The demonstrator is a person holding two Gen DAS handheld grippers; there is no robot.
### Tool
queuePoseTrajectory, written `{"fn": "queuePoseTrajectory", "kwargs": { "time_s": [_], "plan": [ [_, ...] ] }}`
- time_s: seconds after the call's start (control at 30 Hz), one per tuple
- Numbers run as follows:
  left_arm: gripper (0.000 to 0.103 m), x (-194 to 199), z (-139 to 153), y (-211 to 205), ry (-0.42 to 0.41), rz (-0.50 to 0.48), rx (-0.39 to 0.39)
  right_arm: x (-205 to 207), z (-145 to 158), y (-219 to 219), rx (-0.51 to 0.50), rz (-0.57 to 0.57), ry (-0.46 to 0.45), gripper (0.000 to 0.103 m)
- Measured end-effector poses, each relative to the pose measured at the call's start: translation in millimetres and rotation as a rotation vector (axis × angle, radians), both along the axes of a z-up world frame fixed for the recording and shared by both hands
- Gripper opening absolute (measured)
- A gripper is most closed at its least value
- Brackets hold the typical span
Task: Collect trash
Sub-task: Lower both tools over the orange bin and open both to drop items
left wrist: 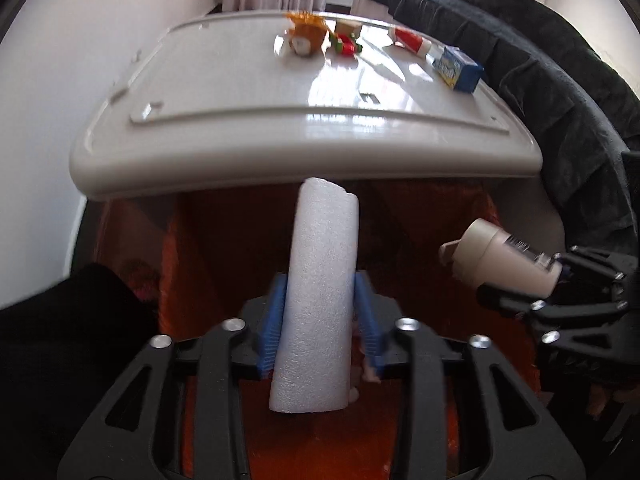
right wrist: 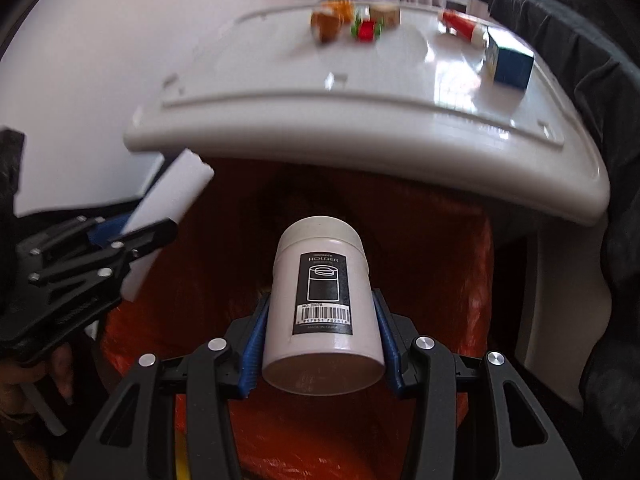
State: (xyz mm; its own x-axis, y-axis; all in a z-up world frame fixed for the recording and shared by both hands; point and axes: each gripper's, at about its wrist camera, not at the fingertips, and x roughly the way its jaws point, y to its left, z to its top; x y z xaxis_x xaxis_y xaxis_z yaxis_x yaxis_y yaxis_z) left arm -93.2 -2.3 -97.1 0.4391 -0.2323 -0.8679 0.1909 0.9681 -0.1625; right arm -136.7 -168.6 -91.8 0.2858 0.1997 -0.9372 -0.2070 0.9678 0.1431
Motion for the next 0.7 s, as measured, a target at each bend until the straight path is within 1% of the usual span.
{"fn": "queuePoseTrajectory", "kwargs": {
  "time_s": [0.03,0.07,0.1,0.13,0.23,0.3,0.4,0.6,0.7],
  "plan": [
    [0.062,-0.4,-1.5,-0.4,0.016,0.010,0.001,-1.4,-5.5,0.9,-0.007,0.001,0.024,0.055],
    [0.076,-1.1,-2.0,0.0,0.024,0.033,0.011,-2.6,-8.4,0.6,-0.012,-0.007,0.035,0.070],
    [0.080,-1.5,-1.3,0.6,0.026,0.054,0.020,-3.8,-9.1,-1.1,-0.025,-0.027,0.030,0.077],
    [0.083,-2.6,0.0,1.8,0.018,0.070,0.020,-4.3,-7.5,-2.9,-0.038,-0.042,0.014,0.078],
    [0.085,-1.7,4.3,5.8,-0.001,0.087,0.017,-1.9,1.3,-7.8,-0.062,-0.066,-0.043,0.080],
    [0.086,-1.2,8.1,9.9,-0.024,0.104,0.005,-0.9,5.8,-11.9,-0.051,-0.086,-0.067,0.081],
    [0.087,0.0,10.8,13.0,-0.038,0.115,-0.004,1.6,8.2,-19.1,-0.032,-0.116,-0.080,0.081],
    [0.087,6.2,12.8,13.8,-0.056,0.117,0.014,4.7,11.3,-29.6,-0.011,-0.150,-0.091,0.081],
    [0.087,14.3,20.4,14.0,-0.086,0.109,0.019,4.7,15.6,-34.7,0.002,-0.170,-0.101,0.081]
  ]
}}
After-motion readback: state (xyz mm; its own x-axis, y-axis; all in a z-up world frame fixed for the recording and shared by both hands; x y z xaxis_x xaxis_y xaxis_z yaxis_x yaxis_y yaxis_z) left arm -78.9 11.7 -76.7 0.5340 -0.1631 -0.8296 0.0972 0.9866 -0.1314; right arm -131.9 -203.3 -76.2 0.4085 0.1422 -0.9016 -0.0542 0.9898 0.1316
